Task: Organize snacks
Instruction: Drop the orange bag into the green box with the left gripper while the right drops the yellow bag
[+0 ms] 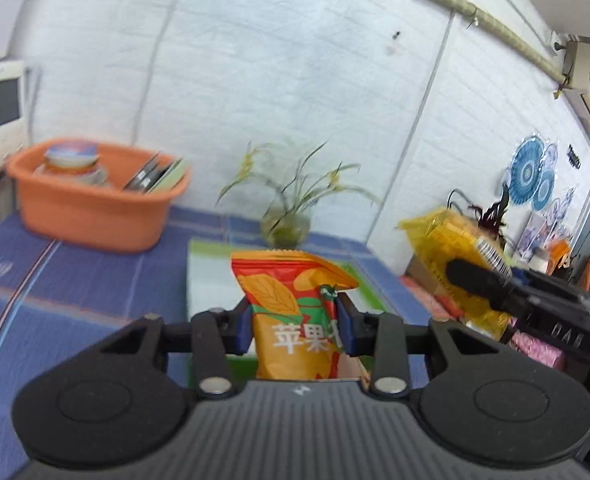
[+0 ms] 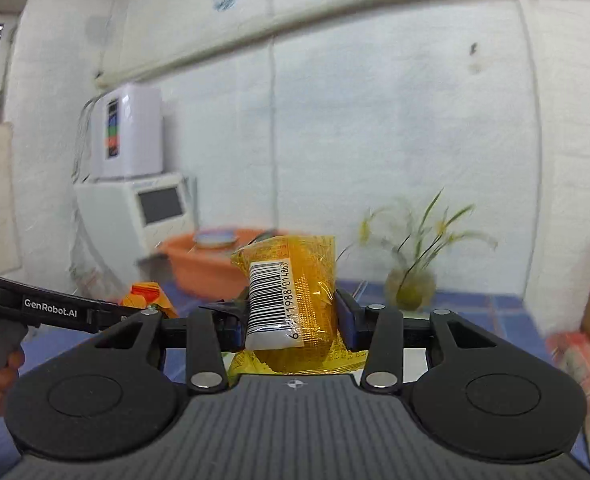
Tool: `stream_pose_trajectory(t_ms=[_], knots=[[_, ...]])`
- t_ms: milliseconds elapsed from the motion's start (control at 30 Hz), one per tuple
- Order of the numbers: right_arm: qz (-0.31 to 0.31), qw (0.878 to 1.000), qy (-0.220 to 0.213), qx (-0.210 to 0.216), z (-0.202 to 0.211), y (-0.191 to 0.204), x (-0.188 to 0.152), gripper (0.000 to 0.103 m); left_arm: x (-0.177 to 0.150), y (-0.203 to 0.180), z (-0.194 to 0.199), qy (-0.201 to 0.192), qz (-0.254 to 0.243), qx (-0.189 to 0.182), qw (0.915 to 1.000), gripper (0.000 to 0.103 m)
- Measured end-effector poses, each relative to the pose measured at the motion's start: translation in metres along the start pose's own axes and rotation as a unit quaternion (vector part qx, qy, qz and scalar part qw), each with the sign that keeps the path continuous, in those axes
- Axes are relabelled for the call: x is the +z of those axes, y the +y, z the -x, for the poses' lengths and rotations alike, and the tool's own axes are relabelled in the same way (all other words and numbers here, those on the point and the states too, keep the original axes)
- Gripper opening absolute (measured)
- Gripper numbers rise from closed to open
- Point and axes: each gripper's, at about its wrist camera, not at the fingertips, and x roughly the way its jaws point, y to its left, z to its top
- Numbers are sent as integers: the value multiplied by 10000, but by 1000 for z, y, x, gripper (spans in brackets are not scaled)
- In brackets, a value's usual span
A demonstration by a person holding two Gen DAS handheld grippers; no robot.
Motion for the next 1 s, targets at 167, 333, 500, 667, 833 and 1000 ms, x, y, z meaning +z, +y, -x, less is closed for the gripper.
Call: stream_pose_trajectory(t_ms=[167, 333, 500, 667, 833, 1000], knots=[[-235, 9987, 422, -137, -40, -29, -26, 73, 13, -10, -71, 145, -35, 119, 9998, 37], [-484, 9954, 697, -447, -71, -53, -61, 73, -5, 3, -136, 641, -39, 373, 9972, 37], [-673, 9938, 811, -343, -89, -67, -71, 92, -13, 23, -152, 770, 206, 471, 9957, 66], [-792, 9938, 625, -473, -72, -69, -66, 103, -10, 21, -119, 514, -168, 611, 9967, 69], [-1493, 9870, 504, -316, -27, -72, -61, 103, -29, 7, -58, 225, -438, 722, 9962, 73], [-1730, 9821, 744, -107, 11, -58, -75, 103, -79, -6, -9, 337, -238, 883, 9952, 77]])
